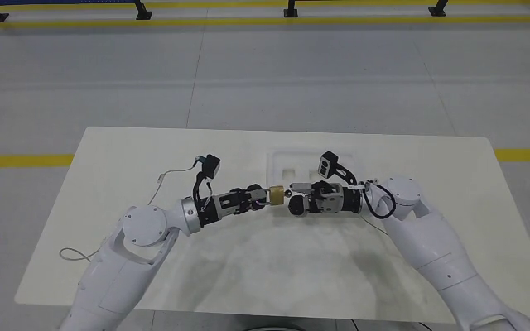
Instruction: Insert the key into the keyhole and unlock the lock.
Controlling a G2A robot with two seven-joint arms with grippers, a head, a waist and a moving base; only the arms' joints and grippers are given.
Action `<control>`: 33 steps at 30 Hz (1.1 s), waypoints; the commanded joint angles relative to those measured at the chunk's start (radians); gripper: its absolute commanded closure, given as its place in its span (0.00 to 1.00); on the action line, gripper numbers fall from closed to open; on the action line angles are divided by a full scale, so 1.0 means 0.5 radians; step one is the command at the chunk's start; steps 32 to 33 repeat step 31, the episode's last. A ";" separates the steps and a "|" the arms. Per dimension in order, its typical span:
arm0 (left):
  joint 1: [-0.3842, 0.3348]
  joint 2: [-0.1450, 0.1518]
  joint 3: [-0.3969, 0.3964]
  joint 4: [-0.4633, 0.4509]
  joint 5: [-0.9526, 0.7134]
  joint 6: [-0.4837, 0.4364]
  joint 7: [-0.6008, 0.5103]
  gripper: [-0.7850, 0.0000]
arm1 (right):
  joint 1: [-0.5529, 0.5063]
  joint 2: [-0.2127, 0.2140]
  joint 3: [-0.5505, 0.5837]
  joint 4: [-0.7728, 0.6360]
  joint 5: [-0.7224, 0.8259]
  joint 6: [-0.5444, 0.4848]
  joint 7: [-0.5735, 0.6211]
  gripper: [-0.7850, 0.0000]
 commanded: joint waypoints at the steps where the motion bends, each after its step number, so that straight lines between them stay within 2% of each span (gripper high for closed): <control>1: 0.007 0.002 -0.009 0.003 0.010 0.013 0.012 1.00 | -0.011 0.003 0.019 -0.006 0.009 -0.002 -0.003 0.00; 9: 0.064 0.010 -0.059 -0.031 0.072 0.048 0.112 1.00 | -0.127 0.039 0.177 -0.110 0.015 -0.070 -0.024 0.00; 33: 0.064 0.010 -0.059 -0.031 0.072 0.048 0.112 1.00 | -0.127 0.039 0.177 -0.110 0.015 -0.070 -0.024 0.00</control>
